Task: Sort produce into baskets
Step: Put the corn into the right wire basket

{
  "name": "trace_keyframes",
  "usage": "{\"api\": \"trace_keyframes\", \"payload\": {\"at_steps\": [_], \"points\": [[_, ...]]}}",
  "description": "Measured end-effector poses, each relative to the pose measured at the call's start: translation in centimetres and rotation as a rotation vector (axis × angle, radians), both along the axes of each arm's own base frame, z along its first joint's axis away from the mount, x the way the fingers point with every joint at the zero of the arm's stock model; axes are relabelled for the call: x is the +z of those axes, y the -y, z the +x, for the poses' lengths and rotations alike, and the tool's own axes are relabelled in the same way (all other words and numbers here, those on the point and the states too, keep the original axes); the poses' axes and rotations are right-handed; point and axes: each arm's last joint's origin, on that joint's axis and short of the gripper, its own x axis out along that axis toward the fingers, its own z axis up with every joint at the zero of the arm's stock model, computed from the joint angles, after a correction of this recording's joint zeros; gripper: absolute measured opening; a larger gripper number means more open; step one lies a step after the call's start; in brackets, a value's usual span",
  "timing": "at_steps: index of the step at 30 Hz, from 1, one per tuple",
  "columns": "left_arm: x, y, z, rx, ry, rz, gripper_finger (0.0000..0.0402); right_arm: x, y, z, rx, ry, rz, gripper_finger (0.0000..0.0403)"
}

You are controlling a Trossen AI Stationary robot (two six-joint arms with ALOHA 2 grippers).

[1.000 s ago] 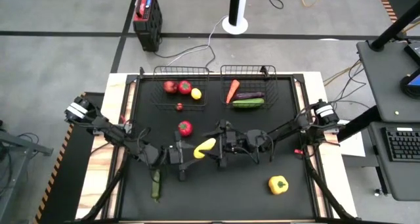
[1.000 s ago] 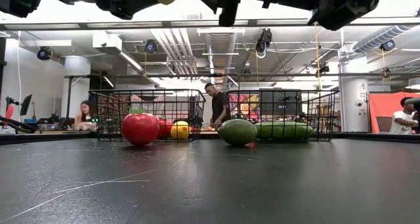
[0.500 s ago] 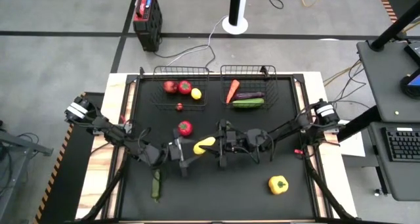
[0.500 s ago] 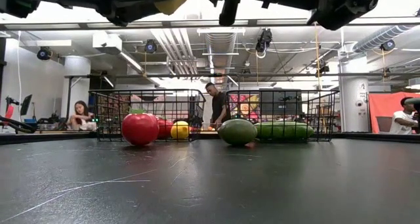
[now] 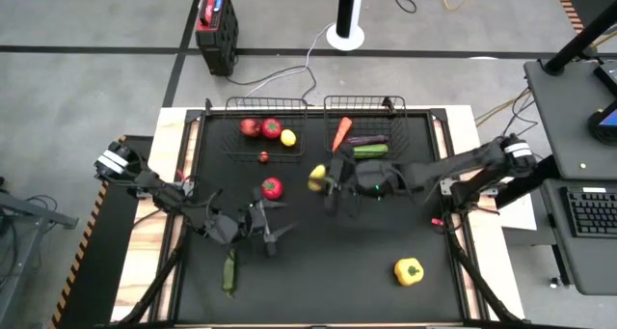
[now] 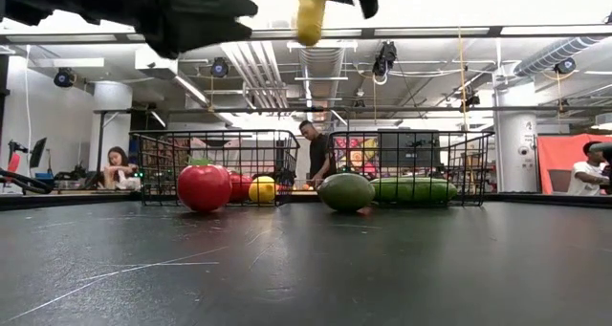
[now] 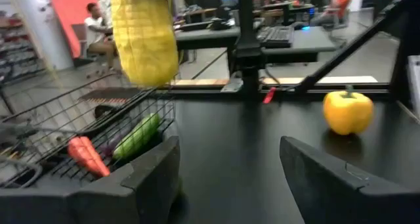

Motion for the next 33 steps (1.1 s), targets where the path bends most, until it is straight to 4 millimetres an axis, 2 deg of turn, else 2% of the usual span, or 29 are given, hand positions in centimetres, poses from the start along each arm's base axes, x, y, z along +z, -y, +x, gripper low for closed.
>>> {"api": "trace_keyframes", "payload": {"at_steps": [4,8,13,20,25,33], "points": [[-0.1,-0.1,-0.1,0.022,-0.013,-0.018,0.0245,2.4,3.4,-0.9,-0.178,-0.239,-0.027,0.0112],[0.1,-0.2,-0.2,0.024,-0.009,-0.022,0.0245,3.2,7.8,-1.9,-0.330,-0.433,-0.029,0.0112],[0.8,-0.3,-0.4,0.024,0.014,-0.037,0.0245,1.9,13.3,-3.5,-0.452,-0.607,0.019,0.0112],[2.7,-0.7,-1.2,0.028,0.084,-0.100,0.0245,-1.8,19.9,-5.5,-0.505,-0.779,0.192,0.0118],[5.1,-1.5,-2.5,0.028,0.151,-0.152,0.0245,-4.2,22.4,-6.0,-0.476,-0.910,0.225,0.0124],[6.3,-2.9,-4.8,0.036,0.083,-0.185,0.0245,-7.1,23.7,-6.3,-0.422,-1.103,0.234,0.0120]]}}
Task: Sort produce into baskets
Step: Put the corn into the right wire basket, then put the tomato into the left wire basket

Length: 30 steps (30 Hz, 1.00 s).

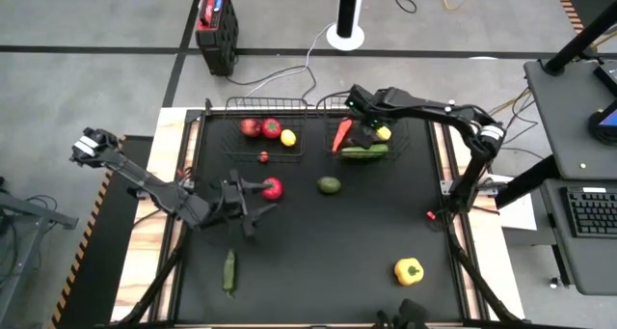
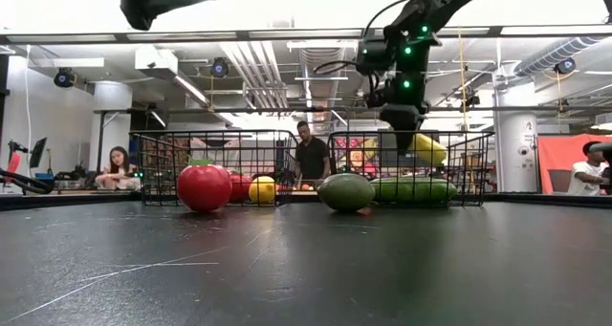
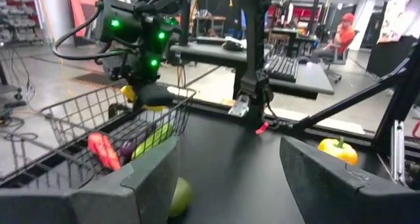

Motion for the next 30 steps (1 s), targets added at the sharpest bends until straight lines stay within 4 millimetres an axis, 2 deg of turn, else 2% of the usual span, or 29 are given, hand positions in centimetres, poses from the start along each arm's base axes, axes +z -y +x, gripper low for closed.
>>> {"api": "trace_keyframes", "payload": {"at_steps": [5,13,23,30], "points": [[0.14,-0.27,-0.48,0.010,-0.013,-0.009,0.0245,-0.85,0.35,0.23,0.007,-0.024,0.008,0.0134],[0.08,-0.31,-0.53,0.015,-0.022,-0.004,0.0245,-1.03,0.61,0.20,0.016,-0.032,0.007,0.0131],[-0.01,-0.32,-0.54,0.016,-0.030,0.000,0.0245,-1.03,0.75,0.11,0.002,-0.024,0.011,0.0173],[-0.13,-0.33,-0.55,0.019,-0.039,-0.002,0.0245,-1.02,0.78,0.14,0.002,-0.020,0.009,0.0185]]}}
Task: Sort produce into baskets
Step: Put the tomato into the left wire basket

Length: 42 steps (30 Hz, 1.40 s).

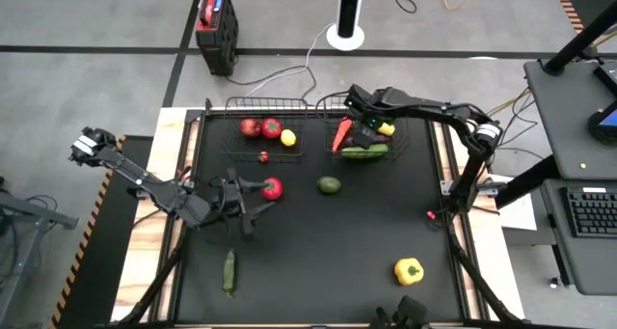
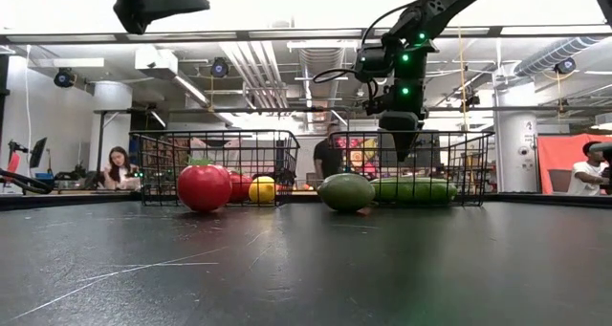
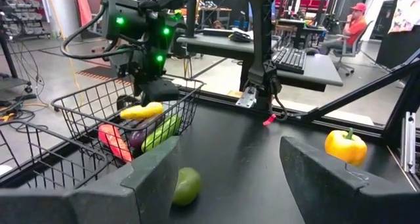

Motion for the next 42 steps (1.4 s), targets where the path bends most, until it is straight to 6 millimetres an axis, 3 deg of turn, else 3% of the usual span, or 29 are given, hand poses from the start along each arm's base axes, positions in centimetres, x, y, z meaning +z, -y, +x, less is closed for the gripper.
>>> {"api": "trace_keyframes", "payload": {"at_steps": [5,11,19,25,36,42], "points": [[-0.2,0.0,0.0,0.013,-0.010,-0.001,0.0245,1.0,-0.3,-0.3,-0.020,0.032,-0.015,0.0183],[-0.3,-0.1,-0.1,0.039,-0.004,-0.035,0.0245,4.1,-2.1,-0.9,-0.036,0.178,-0.001,0.0185],[-0.9,-0.2,-0.2,0.056,-0.014,-0.138,0.0245,9.3,-7.6,-1.6,0.025,0.377,-0.041,0.0184],[-1.3,-0.2,-0.3,0.072,-0.018,-0.210,0.0245,11.8,-12.0,-1.9,0.097,0.499,-0.030,0.0183],[-1.5,0.5,0.5,0.050,-0.110,-0.283,0.0245,12.2,-18.4,-0.8,0.216,0.578,-0.007,0.0183],[-1.4,1.3,1.9,0.177,-0.315,-0.310,0.0245,11.9,-21.5,0.5,0.311,0.678,-0.010,0.0183]]}}
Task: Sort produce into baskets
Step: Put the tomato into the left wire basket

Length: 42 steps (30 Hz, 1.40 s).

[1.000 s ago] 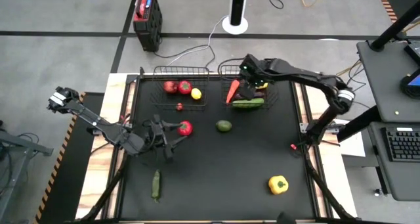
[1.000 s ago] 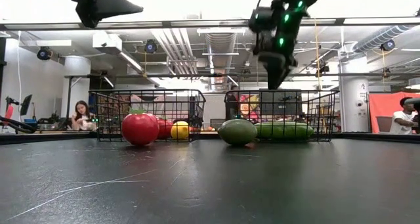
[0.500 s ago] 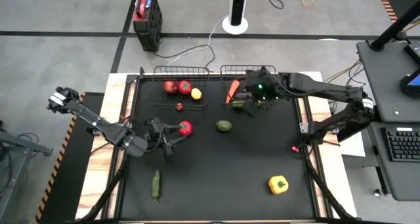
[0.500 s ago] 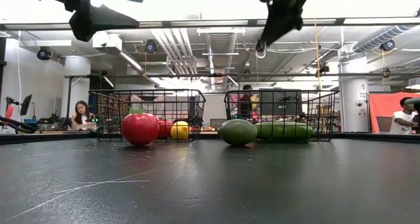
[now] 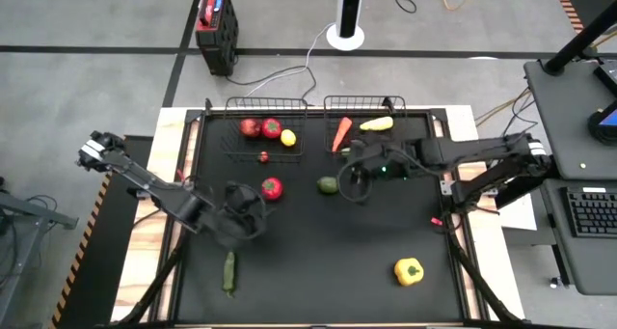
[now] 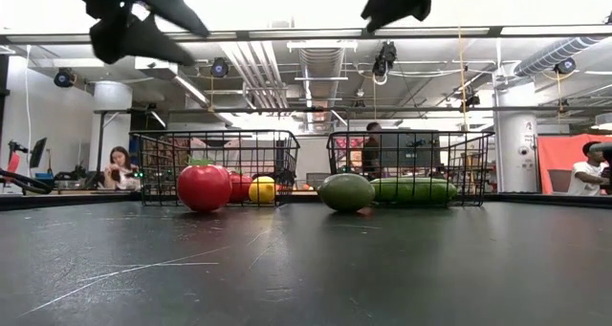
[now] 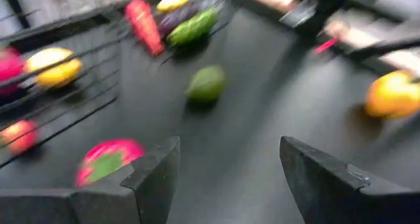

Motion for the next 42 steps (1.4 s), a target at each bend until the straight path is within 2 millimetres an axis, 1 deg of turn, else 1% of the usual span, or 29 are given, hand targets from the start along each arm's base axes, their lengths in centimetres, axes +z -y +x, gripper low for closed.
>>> {"api": "trace_keyframes", "payload": {"at_steps": [5,8,11,14,21,29,34,37,42], "points": [[-0.4,0.7,1.3,0.115,-0.192,0.027,0.0245,-0.5,-1.4,0.5,0.049,0.061,-0.001,0.0183],[-0.9,1.2,2.3,0.149,-0.265,0.059,0.0245,-0.7,-1.8,0.6,0.061,0.065,-0.001,0.0183],[-1.5,1.3,3.5,0.172,-0.299,0.076,0.0245,-1.0,-2.1,0.8,0.069,0.059,-0.001,0.0183],[-2.2,0.7,4.3,0.201,-0.334,0.078,0.0245,-1.2,-2.2,1.1,0.072,0.052,-0.001,0.0183],[-3.5,-1.1,5.3,0.234,-0.459,-0.005,0.0250,-1.9,-2.3,1.6,0.075,0.029,-0.003,0.0183],[-4.7,-1.3,5.6,0.244,-0.515,0.000,0.0299,-1.9,-2.3,1.6,0.076,0.029,-0.003,0.0193],[-5.2,-1.8,5.9,0.271,-0.530,0.005,0.0325,-1.9,-2.3,1.6,0.075,0.030,-0.002,0.0202],[-5.6,-2.3,6.3,0.297,-0.538,0.010,0.0334,-1.8,-2.3,1.7,0.072,0.042,0.003,0.0207],[-6.6,-3.2,6.8,0.332,-0.569,0.016,0.0336,-1.8,-2.3,1.7,0.070,0.051,0.006,0.0212]]}}
